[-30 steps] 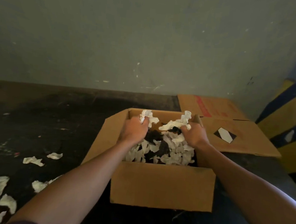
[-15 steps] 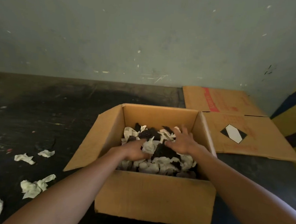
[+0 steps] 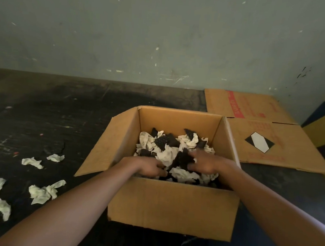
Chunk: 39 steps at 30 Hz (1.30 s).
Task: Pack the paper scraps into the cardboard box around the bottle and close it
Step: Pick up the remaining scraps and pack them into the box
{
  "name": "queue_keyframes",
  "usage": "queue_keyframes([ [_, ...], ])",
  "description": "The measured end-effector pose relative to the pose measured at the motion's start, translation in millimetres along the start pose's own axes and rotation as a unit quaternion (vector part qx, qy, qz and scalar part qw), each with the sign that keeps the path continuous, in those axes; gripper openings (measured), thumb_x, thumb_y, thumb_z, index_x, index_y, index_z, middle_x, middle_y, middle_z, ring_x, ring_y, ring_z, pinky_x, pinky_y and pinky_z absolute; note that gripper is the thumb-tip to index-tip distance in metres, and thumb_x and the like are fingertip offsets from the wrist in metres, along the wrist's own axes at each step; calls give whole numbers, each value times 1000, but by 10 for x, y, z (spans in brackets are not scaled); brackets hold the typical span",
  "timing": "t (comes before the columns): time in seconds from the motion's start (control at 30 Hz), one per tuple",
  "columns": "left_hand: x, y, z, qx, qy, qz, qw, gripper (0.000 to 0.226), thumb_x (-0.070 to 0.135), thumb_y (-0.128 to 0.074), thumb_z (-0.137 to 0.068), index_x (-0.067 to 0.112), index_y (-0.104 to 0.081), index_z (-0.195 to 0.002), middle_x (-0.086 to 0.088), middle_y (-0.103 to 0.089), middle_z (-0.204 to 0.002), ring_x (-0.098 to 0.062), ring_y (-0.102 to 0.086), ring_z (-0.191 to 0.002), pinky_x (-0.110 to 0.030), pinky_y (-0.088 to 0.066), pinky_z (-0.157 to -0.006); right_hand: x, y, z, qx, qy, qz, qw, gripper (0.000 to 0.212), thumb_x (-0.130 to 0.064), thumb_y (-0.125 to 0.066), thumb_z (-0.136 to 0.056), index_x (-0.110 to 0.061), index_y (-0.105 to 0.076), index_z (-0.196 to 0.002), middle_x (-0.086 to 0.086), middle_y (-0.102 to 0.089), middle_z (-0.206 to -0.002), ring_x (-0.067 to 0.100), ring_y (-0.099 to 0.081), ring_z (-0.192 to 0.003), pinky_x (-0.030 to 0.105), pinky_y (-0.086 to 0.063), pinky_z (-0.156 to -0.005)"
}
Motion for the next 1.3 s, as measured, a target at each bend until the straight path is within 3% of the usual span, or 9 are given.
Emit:
queue_keyframes([
  [0.1,-13,-326,-196,-83,8,-25,996,57,52,-40,-100,22,-41,-149,-4,-37,-157,-25,-37,-141,-41,-29,-116,168,-574,-39,-136,-5,88,987,67,-44,-42,-101,-26,-9,-157,4,-9,-165,28,-19,-149,41,-23,-117],
  [0.2,-2,-211,-264,-65,12,0,998,53,51,-41,-100,23,-49,-144,-4,-48,-149,-24,-47,-133,-41,-35,-111,232,-407,-170,-109,-12,22,994,69,-45,-51,-98,-27,-18,-156,3,-23,-162,26,-25,-147,43,-27,-117],
  [0.3,31,235,-292,22,22,79,996,40,40,-43,-102,21,-56,-136,-6,-65,-125,-21,-66,-102,-39,-52,-92,267,96,-316,-39,-2,-8,999,60,-44,-54,-96,-22,-36,-150,4,-37,-156,24,-35,-142,39,-32,-113],
  [0.4,112,628,-270,172,7,116,978,29,37,-44,-102,25,-62,-122,1,-71,-93,-13,-68,-76,-34,-56,-74,327,356,-417,30,1,-46,998,52,-44,-49,-99,-19,-46,-144,6,-48,-148,24,-48,-131,37,-39,-105],
  [0.5,195,808,-162,327,-31,127,936,28,38,-45,-100,30,-61,-122,7,-71,-104,-5,-64,-89,-35,-56,-79,358,350,-477,104,8,-66,992,61,-51,-47,-97,-20,-38,-149,10,-47,-148,31,-46,-132,44,-40,-107],
  [0.63,128,782,-75,403,-69,149,900,37,39,-44,-99,29,-52,-134,5,-61,-131,-15,-60,-116,-44,-50,-97,299,318,-437,163,8,-53,985,69,-57,-42,-96,-28,-20,-155,8,-13,-164,33,-11,-150,54,-19,-118],
  [0.8,-116,393,-28,381,-44,164,909,46,38,-47,-100,30,-39,-145,1,-42,-152,-22,-46,-135,-50,-36,-111,66,96,-213,211,36,-44,976,71,-57,-39,-97,-33,-9,-156,7,5,-166,29,10,-151,56,-4,-120],
  [1.0,-629,12,34,358,29,163,919,63,46,-50,-96,32,-24,-152,0,-28,-160,-24,-32,-144,-53,-31,-113,-312,-50,-61,271,92,-29,958,71,-53,-45,-96,-34,-10,-156,6,6,-165,24,13,-150,51,-1,-121],
  [1.3,-1104,-759,363,246,160,150,944,109,63,-63,-81,28,8,-156,-7,3,-166,-36,1,-151,-58,-13,-119,-291,-777,-34,145,40,-58,987,90,-67,-48,-88,-43,9,-153,3,24,-162,27,21,-148,56,0,-120],
])
Point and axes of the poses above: each hand's wrist, its own z-axis away from the middle knuckle, its own y-axis out of the back of the hand, x = y × z, the point moved 8 cm from there along -z, towards the middle knuckle
